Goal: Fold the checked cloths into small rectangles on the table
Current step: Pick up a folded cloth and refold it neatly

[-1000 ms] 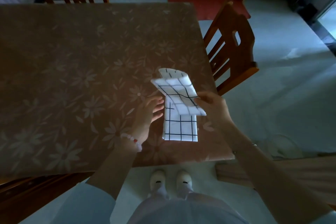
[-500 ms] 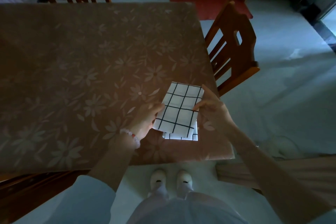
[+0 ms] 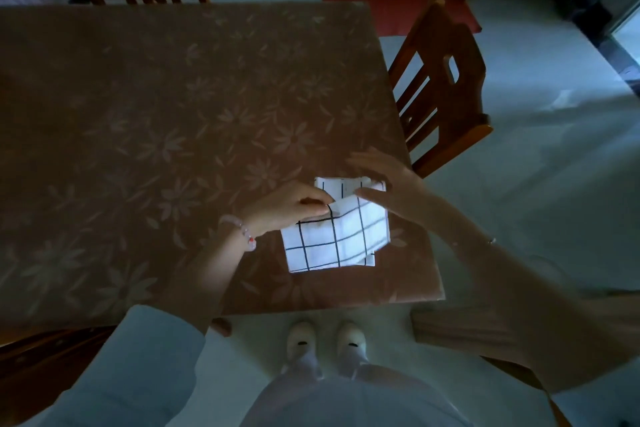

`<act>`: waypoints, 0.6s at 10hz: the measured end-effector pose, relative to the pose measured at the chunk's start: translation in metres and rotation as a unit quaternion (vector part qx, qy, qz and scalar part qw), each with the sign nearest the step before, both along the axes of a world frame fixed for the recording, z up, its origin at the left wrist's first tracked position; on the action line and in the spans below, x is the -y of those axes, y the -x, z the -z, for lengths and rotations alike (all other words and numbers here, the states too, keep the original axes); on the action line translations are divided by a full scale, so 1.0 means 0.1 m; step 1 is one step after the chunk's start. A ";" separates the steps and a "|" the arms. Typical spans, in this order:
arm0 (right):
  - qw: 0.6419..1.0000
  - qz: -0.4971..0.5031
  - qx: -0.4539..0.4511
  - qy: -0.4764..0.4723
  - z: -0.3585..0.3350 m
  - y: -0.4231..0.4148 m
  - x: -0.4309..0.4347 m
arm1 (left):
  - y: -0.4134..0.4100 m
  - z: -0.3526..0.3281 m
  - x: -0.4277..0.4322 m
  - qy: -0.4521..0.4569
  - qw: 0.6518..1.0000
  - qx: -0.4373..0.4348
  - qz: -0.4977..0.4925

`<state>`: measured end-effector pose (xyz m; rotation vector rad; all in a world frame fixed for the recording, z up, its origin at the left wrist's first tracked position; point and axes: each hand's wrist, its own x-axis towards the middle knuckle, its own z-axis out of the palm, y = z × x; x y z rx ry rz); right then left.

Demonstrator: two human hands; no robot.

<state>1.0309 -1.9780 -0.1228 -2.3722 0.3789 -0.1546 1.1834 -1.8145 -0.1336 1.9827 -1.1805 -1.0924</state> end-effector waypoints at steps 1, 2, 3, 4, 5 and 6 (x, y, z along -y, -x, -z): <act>0.995 -0.060 -0.079 -0.015 -0.10 -0.17 0.02 | 0.11 -0.27 -0.02 -0.041 0.998 0.045 0.034; 0.980 -0.109 -0.158 -0.048 -0.19 -0.18 0.00 | 0.10 -0.32 -0.05 -0.020 0.996 0.080 0.041; 0.983 -0.099 -0.156 -0.022 -0.20 -0.17 -0.01 | 0.12 -0.27 -0.10 0.028 0.994 0.110 -0.002; 0.996 -0.009 -0.090 -0.004 -0.20 -0.15 -0.05 | 0.09 -0.13 -0.12 0.102 0.960 0.218 -0.146; 0.993 0.120 0.007 -0.023 -0.27 -0.10 -0.17 | 0.18 -0.16 -0.11 0.158 0.901 0.122 -0.384; 0.973 0.119 0.161 0.119 -0.18 -0.02 -0.37 | 0.36 -0.24 -0.03 0.086 0.843 -0.312 -0.430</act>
